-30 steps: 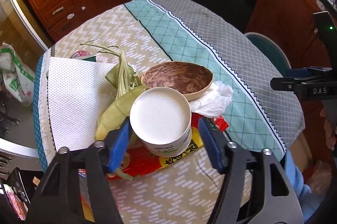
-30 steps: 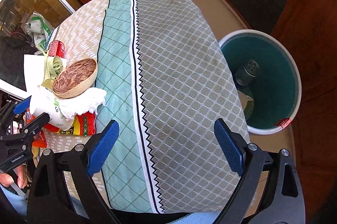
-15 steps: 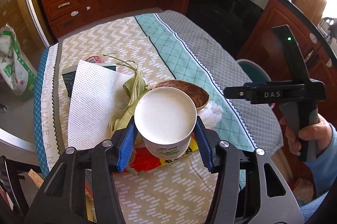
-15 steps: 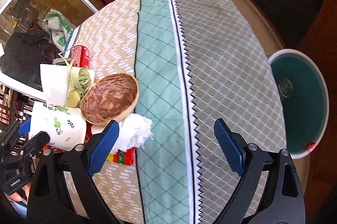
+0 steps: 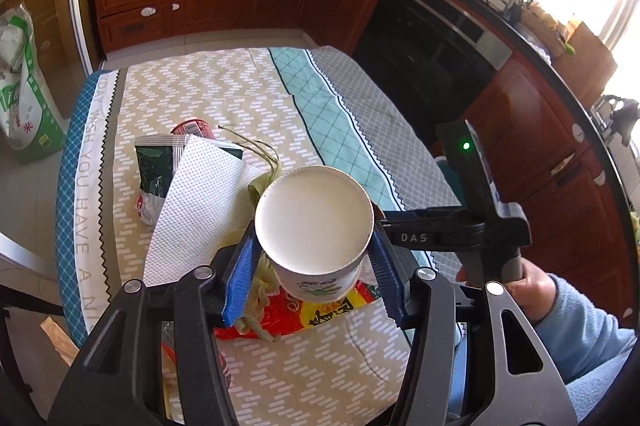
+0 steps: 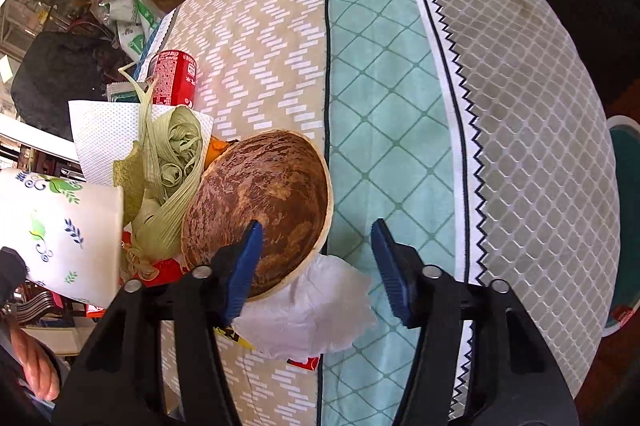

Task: Collect trash
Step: 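Carry the paper cup and coconut bowl over the trash bin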

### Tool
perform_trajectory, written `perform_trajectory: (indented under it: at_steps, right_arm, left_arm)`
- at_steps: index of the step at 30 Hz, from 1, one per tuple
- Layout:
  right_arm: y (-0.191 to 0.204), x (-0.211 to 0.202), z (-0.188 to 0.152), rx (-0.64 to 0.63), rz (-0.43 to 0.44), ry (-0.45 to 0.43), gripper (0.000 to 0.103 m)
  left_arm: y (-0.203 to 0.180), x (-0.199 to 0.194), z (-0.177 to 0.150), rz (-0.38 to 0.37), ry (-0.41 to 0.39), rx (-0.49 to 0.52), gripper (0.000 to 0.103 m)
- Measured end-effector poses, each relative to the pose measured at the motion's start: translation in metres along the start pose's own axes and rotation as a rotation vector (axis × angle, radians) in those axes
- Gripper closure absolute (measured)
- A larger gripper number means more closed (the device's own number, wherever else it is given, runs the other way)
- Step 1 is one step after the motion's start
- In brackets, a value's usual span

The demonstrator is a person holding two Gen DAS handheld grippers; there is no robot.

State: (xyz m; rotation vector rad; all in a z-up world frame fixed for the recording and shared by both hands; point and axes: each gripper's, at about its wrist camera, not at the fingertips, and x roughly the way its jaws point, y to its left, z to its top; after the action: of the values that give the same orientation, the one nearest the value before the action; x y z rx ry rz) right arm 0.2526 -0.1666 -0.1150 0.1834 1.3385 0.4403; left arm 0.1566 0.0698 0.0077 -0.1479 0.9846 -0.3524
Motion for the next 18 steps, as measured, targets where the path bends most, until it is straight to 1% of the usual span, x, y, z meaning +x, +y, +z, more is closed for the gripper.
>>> perform_trajectory:
  at_steps: [1,3,7,14,18]
  right_arm:
    - [0.000,0.001,-0.001,0.002,-0.016,-0.006,0.086]
    - [-0.002,-0.004,-0.003,0.005,-0.023,-0.044,0.093]
    - [-0.012,-0.029,-0.007,0.004,-0.057,-0.121,0.097]
    - [-0.051,-0.077,-0.019,0.066,-0.084,-0.220,0.097]
    - [-0.068,-0.100,-0.028,0.082,-0.093,-0.261,0.097]
  left_arm:
    - [0.000,-0.001,0.001,0.007,-0.006,0.001,0.048]
    - [-0.001,-0.001,0.004,0.022,-0.010,0.005,0.048]
    - [-0.011,0.001,0.004,0.036,-0.007,0.026,0.048]
    - [-0.038,0.001,0.011,0.065,-0.030,0.077,0.048]
    - [-0.056,-0.001,0.014,0.062,-0.042,0.100,0.048]
